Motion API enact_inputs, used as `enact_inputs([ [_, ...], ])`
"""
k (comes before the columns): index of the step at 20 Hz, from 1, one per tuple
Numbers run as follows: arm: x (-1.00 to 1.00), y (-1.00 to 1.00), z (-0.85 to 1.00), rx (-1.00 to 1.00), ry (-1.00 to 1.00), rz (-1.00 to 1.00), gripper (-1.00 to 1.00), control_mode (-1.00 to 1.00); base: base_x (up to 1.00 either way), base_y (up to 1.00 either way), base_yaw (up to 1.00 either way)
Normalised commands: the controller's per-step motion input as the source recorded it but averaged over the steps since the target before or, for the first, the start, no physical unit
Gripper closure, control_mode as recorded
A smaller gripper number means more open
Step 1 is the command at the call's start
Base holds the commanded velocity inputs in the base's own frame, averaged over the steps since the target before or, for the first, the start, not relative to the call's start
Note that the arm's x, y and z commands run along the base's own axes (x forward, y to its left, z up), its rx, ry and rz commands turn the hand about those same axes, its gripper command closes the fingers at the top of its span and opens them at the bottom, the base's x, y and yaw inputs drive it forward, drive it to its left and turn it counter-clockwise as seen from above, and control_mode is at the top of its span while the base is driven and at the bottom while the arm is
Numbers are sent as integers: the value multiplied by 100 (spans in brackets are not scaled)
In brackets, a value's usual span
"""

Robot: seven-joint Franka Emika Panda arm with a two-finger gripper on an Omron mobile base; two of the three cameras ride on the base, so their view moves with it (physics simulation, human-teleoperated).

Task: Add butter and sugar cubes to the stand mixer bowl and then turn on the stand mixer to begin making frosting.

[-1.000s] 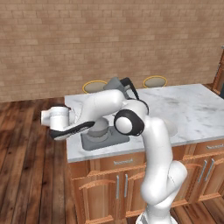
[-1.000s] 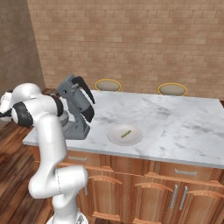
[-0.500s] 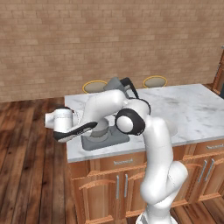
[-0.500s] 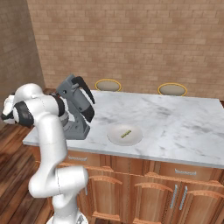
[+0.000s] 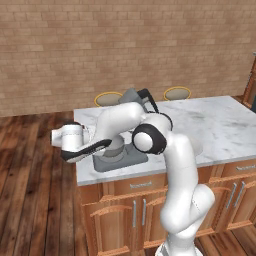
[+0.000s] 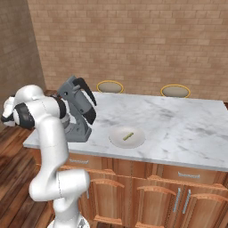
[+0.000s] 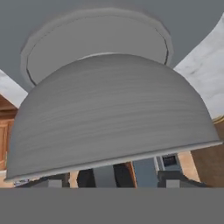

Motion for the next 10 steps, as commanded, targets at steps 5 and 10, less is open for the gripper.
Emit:
enact_inputs([
  [5, -16, 2, 4, 0, -8, 0, -100, -100, 0, 0, 0],
  [10, -66, 26, 25, 0, -6, 0, -100, -100, 0, 0, 0],
])
